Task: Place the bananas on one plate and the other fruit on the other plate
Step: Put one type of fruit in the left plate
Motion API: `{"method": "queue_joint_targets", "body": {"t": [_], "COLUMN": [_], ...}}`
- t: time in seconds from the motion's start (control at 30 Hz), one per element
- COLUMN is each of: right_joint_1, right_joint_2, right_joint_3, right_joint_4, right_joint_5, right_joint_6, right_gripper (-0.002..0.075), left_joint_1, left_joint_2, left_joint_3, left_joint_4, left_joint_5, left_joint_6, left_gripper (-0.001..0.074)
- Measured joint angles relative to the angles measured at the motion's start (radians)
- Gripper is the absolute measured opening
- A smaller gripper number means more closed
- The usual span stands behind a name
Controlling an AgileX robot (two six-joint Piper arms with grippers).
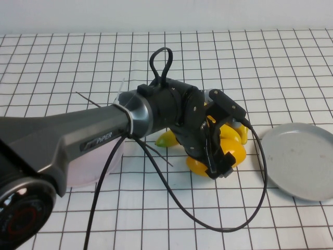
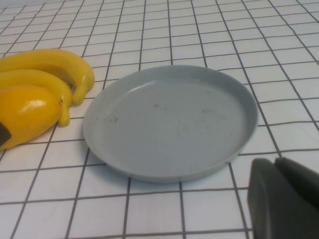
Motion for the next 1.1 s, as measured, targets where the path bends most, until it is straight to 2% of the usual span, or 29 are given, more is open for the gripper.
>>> {"method": "queue_joint_targets", "body": {"t": [0.1, 0.13, 0.37, 0.5, 0.67, 0.87, 1.1], "right_joint_1": [0.0, 0.0, 0.0, 0.0, 0.0, 0.0, 0.0], "right_joint_2": [0.0, 0.0, 0.0, 0.0, 0.0, 0.0, 0.0], "right_joint_3": [0.0, 0.0, 0.0, 0.0, 0.0, 0.0, 0.0], "right_joint_4": [0.0, 0.0, 0.0, 0.0, 0.0, 0.0, 0.0], "right_joint_5": [0.0, 0.0, 0.0, 0.0, 0.0, 0.0, 0.0], "right_joint_6": [0.0, 0.0, 0.0, 0.0, 0.0, 0.0, 0.0], "right_gripper": [-0.0015, -0.0015, -0.0015, -0.0015, -0.0015, -0.0015, -0.0015], "left_joint_1": [0.0, 0.0, 0.002, 0.024, 0.104, 0.233, 0.34], "left_joint_2": [0.0, 0.0, -0.016, -0.093, -0.216, -0.283, -0.283], "left_joint_3": [0.0, 0.0, -0.02, -0.045, -0.021, 0.151, 0.344], "left_joint_4": [0.0, 0.0, 0.039, 0.174, 0.354, 0.422, 0.344], "left_joint_5": [0.0, -0.003, 0.041, 0.174, 0.263, 0.232, 0.056], "left_joint_6": [0.003, 0.003, -0.062, -0.194, -0.416, -0.573, -0.55], "left_gripper": [0.0522, 0.0511, 0.0515, 0.0515, 0.0515, 0.0515, 0.0533]}}
